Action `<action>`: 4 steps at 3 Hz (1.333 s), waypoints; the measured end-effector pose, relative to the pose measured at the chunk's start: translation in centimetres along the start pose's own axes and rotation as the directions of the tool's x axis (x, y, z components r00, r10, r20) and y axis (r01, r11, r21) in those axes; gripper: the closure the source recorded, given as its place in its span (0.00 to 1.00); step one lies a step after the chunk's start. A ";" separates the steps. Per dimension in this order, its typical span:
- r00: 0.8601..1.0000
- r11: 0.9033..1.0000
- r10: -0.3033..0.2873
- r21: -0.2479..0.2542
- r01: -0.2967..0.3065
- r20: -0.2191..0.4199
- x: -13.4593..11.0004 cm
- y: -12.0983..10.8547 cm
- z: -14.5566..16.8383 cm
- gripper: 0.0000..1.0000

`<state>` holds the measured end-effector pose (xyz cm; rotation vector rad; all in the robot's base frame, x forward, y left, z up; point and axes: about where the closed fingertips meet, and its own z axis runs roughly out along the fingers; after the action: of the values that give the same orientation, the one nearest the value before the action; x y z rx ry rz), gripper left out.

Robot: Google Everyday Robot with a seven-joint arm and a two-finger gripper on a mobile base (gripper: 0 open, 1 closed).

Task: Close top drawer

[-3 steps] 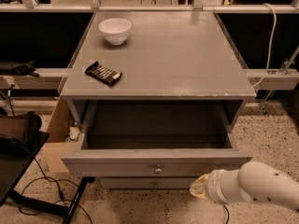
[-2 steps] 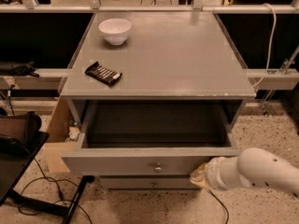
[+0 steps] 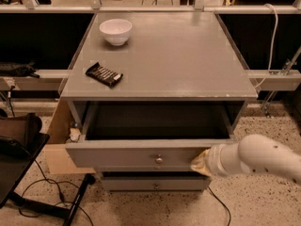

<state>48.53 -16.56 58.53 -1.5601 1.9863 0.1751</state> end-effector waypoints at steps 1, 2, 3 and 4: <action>1.000 1.000 -0.004 0.007 0.004 0.002 -0.3 -0.4 -0.2 1.00; 1.000 0.999 -0.021 0.044 0.021 0.008 -1.7 -3.9 -0.8 1.00; 1.000 0.999 -0.022 0.045 0.021 0.009 -1.7 -3.7 -0.9 0.81; 1.000 0.999 -0.022 0.045 0.021 0.009 -1.7 -3.7 -0.9 0.58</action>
Offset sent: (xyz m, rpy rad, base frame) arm 0.1214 -0.0075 0.0840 -0.0184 -0.1633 -0.0200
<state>51.84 -16.64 61.06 -1.5490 1.9523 0.1276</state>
